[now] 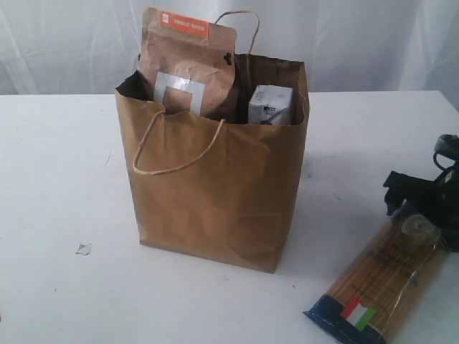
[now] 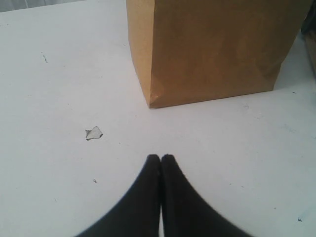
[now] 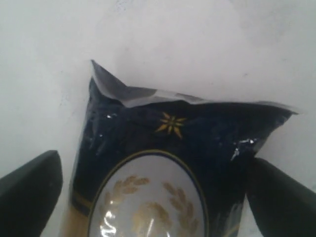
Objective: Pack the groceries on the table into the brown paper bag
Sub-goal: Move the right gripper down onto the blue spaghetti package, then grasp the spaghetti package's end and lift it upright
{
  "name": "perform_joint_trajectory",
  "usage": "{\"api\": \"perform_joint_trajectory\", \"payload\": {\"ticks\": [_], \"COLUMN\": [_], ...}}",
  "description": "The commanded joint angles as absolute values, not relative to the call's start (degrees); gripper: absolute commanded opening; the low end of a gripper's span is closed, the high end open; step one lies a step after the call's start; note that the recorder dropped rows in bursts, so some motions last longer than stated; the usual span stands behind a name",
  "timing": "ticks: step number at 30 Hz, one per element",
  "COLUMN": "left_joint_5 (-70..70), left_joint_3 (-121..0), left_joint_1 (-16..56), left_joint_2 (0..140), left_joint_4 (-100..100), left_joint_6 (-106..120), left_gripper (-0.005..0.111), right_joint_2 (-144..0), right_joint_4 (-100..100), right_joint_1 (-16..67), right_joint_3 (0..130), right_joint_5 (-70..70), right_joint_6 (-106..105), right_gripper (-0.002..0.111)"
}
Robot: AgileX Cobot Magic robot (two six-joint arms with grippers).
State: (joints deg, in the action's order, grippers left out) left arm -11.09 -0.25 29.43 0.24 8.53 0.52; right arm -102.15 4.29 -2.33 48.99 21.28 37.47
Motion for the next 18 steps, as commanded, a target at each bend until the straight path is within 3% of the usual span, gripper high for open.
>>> {"api": "perform_joint_trajectory", "payload": {"ticks": [1,5,9,12,16,18], "left_joint_5": [-11.09,-11.09,-11.09,-11.09,-11.09,-11.09], "left_joint_3": [0.0,0.0,0.0,0.0,0.0,0.0], "left_joint_1": [29.25,29.25,29.25,29.25,29.25,29.25], "left_joint_2": [0.0,0.0,0.0,0.0,0.0,0.0], "left_joint_4": [8.85,8.85,8.85,8.85,8.85,8.85], "left_joint_6": [0.0,0.0,0.0,0.0,0.0,0.0], "left_gripper": [0.0,0.0,0.0,0.0,0.0,0.0], "right_joint_2": [-104.0,-105.53,-106.08,-106.2,-105.96,-105.52], "right_joint_4": [4.45,4.66,4.66,4.66,4.66,4.66], "right_joint_1": [-2.78,-2.78,-2.66,-2.32,-1.77,-1.77], "right_joint_3": [49.32,49.32,49.32,49.32,49.32,49.32], "right_joint_5": [22.11,22.11,21.47,20.82,20.68,20.07], "right_joint_6": [37.78,37.28,36.26,34.39,31.93,30.16], "right_gripper": [0.093,0.088,0.071,0.045,0.002,0.0]}}
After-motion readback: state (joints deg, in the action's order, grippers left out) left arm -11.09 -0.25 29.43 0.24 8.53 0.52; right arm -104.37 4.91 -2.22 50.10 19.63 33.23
